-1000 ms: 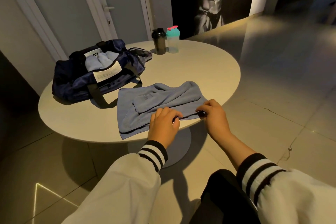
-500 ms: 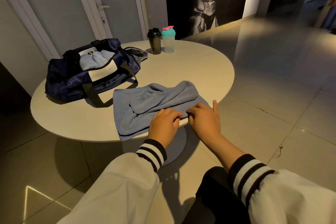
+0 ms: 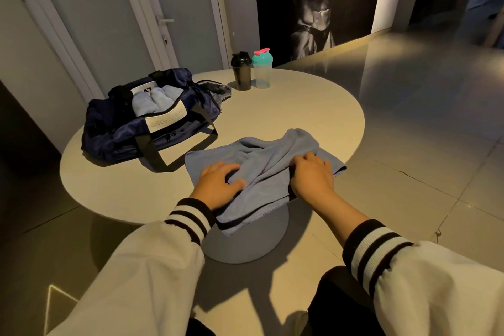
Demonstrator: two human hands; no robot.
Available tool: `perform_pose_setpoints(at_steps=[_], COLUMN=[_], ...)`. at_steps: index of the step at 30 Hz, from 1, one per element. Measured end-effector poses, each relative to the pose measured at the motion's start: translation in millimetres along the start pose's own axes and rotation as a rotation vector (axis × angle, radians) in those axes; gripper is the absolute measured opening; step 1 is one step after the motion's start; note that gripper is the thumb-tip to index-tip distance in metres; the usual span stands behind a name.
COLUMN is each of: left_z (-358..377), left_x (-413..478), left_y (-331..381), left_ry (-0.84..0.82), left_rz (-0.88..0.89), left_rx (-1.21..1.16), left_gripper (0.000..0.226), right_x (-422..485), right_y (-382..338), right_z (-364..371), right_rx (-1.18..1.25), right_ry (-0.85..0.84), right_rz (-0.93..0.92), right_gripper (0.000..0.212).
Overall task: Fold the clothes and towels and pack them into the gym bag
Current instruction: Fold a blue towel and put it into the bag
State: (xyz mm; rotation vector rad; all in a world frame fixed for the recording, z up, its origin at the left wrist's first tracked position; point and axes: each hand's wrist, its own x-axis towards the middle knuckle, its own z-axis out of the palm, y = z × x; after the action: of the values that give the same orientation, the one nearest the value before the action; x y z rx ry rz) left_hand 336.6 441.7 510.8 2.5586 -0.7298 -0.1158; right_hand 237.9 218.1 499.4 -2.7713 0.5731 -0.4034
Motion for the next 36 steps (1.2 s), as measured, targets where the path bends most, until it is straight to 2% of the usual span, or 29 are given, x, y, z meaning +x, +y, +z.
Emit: perform_pose_setpoints(at_steps=[1,3,5,7,9,11,12,14,17,20,24,27,29,31,33,36], left_z=[1,3,2,-3,-7,-9,-9,-9,-16,-22,-12,2,8,11,11,10], left_x=[1,0,0,2,7,13,16,23,40,72,114,135,142,150,159,178], left_y=[-1,-2,-3,-8,-17,-26,-29,-30,-17,6,29,41,49,54,58,50], left_ry=[-0.043,-0.026,0.065,0.206,0.377,0.435,0.399,0.273,0.232,0.187,-0.029,-0.193,-0.281,-0.286,-0.213,0.125], left_rz=[0.012,0.053,0.075,0.068,0.013,-0.075,-0.107,-0.132,-0.036,0.137,0.127,0.111,0.153,0.181,0.207,0.146], left_rx=[-0.013,-0.053,-0.152,-0.297,-0.386,-0.388,-0.346,-0.17,-0.013,-0.107,-0.286,-0.319,-0.237,-0.167,-0.192,-0.15], left_gripper=[0.051,0.049,0.041,0.031,0.024,0.021,0.02,0.017,0.011,0.015,0.033,0.025,0.019,0.02,0.021,0.024], right_x=[5,14,20,26,35,44,49,56,65,78,91,93,93,93,93,93], right_y=[-6,-22,-36,-42,-40,-39,-40,-44,-46,-37,-22,-13,-8,-5,-2,1], right_z=[-1,1,6,14,20,23,24,23,21,17,17,25,30,32,34,39], right_rx=[-0.004,0.083,0.177,0.151,0.127,0.125,0.131,0.145,0.188,0.259,0.297,0.338,0.401,0.447,0.437,0.363], right_ry=[0.004,0.016,-0.055,-0.13,-0.067,0.054,0.066,-0.016,-0.097,-0.005,0.105,0.124,0.157,0.2,0.207,0.195], right_rz=[-0.011,-0.107,-0.2,-0.199,-0.154,-0.145,-0.148,-0.173,-0.198,-0.161,-0.087,-0.121,-0.142,-0.147,-0.151,-0.17], right_gripper=[0.027,0.03,0.039,0.042,0.038,0.034,0.033,0.034,0.035,0.029,0.02,0.02,0.022,0.023,0.025,0.027])
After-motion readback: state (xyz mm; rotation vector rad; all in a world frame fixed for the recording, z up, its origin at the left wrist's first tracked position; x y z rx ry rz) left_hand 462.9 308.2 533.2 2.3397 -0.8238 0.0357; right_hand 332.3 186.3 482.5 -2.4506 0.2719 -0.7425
